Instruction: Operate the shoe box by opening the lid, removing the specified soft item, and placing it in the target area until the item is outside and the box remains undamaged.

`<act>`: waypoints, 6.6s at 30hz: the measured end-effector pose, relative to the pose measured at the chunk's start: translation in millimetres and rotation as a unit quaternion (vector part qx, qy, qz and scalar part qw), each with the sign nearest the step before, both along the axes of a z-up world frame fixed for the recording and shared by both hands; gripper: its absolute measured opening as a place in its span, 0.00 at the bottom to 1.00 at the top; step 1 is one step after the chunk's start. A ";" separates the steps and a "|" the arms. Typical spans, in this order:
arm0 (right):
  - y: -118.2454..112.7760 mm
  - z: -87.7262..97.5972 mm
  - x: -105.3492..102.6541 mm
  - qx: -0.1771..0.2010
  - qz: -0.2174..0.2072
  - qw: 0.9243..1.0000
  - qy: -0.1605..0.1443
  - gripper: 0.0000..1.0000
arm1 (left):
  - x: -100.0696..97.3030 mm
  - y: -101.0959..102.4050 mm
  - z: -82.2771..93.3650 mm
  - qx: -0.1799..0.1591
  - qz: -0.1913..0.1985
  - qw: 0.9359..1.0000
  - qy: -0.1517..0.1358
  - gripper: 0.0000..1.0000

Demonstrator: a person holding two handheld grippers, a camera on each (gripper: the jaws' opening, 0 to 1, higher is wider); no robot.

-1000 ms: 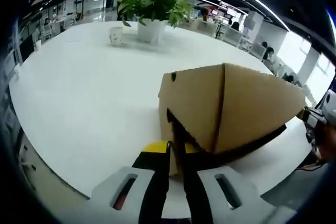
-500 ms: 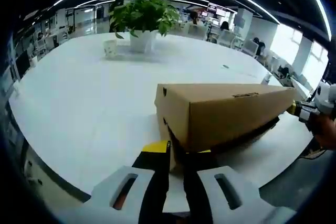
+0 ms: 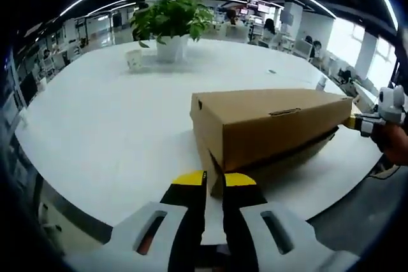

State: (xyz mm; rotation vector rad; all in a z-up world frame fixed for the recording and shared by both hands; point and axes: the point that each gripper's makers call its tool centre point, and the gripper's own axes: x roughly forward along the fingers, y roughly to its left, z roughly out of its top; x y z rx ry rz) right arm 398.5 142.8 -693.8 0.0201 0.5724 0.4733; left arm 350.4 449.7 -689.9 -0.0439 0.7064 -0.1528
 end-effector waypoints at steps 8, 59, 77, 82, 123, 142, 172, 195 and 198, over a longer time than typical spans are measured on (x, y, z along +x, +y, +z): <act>-2.6 -8.0 -4.4 0.002 -0.001 1.000 0.013 0.00 | -3.3 -2.0 0.1 0.004 -0.006 1.000 -0.001 0.07; 7.4 -2.0 7.5 0.109 -0.021 0.992 0.066 0.38 | 10.9 -4.7 10.5 -0.079 0.047 0.996 0.001 0.31; 20.7 -15.4 4.0 0.132 -0.017 0.988 0.079 0.26 | 15.8 -16.4 -11.7 -0.082 0.021 0.995 0.042 0.19; 21.8 -15.0 6.1 0.126 -0.019 0.989 0.071 0.25 | 25.1 -14.9 -12.3 -0.078 0.022 0.996 0.041 0.18; -12.7 -13.6 115.0 0.089 -0.067 0.990 0.081 0.25 | 173.2 -56.0 -4.0 -0.058 -0.055 0.996 0.039 0.19; -22.8 -7.2 99.3 0.070 -0.049 0.994 0.072 0.31 | 153.9 -55.6 -4.5 -0.057 -0.038 0.997 0.040 0.22; -135.2 9.1 -10.5 0.094 -0.158 0.982 0.048 0.38 | 77.3 -87.5 21.6 -0.099 -0.025 0.995 -0.004 0.25; -133.3 20.5 -39.0 0.027 -0.154 0.988 0.011 0.39 | 55.7 -128.1 11.1 -0.062 -0.045 0.997 -0.001 0.30; -127.0 23.1 -39.0 0.040 -0.155 0.987 0.007 0.39 | 55.4 -127.6 7.7 -0.041 -0.058 0.997 0.000 0.34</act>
